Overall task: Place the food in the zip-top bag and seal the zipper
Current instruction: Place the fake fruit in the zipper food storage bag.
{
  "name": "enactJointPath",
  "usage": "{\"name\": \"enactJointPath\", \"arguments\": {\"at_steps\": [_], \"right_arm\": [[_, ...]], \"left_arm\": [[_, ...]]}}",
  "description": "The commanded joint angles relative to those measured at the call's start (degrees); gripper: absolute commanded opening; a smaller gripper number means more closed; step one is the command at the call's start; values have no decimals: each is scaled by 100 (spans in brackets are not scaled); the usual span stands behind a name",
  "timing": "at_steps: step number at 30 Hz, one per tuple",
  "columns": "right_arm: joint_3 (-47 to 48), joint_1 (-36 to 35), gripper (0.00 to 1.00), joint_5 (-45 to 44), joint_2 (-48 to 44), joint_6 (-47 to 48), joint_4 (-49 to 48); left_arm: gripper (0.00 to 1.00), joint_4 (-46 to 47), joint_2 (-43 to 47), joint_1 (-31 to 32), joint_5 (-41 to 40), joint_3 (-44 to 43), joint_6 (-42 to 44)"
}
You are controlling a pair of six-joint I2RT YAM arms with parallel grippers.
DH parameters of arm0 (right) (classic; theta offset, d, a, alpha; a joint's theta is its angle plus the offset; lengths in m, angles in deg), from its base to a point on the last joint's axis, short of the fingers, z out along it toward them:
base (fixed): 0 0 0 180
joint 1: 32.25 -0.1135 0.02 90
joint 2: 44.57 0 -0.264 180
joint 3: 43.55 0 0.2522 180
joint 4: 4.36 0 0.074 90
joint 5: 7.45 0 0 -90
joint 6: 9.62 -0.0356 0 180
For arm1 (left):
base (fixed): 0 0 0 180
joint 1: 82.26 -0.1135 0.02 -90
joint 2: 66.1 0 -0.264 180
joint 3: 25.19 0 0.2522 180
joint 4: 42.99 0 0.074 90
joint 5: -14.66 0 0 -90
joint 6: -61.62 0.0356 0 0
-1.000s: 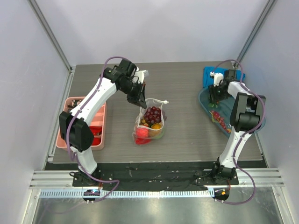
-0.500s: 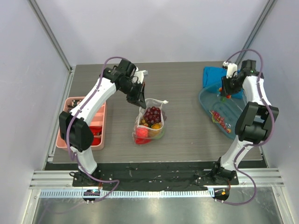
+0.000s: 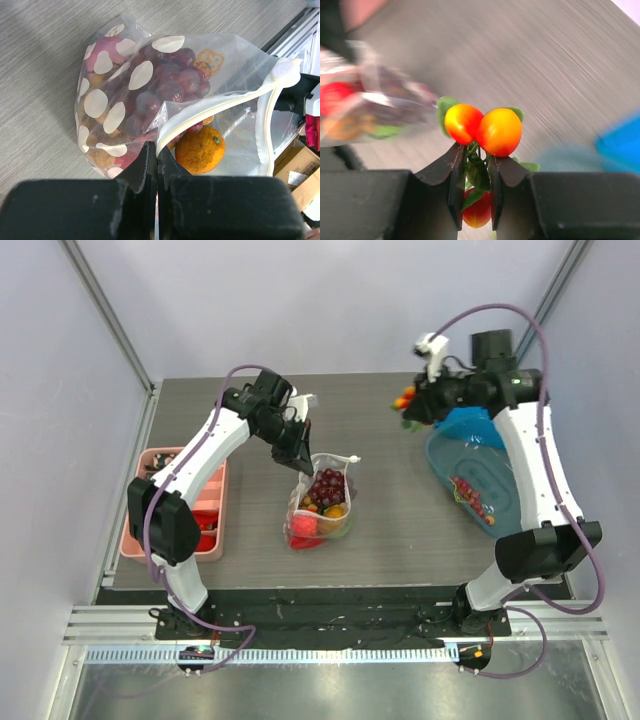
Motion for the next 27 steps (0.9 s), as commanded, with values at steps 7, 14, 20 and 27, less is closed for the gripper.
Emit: {"name": "enactJointPath", "arguments": {"at_steps": [7, 14, 20, 27], "right_arm": [[-283, -2858, 26, -604, -344, 149, -262], [-800, -3720, 25, -753, -361, 377, -173], [-1090, -4362, 25, -1034, -344, 333, -348], [-1469, -4547, 28, -1342, -55, 210, -929]], "left_arm": [[0, 261, 129, -33, 168, 53, 15], [0, 155, 67, -59, 133, -105, 42], [0, 199, 41, -59, 185, -69, -37], [0, 199, 6, -68, 238, -175, -99]]}}
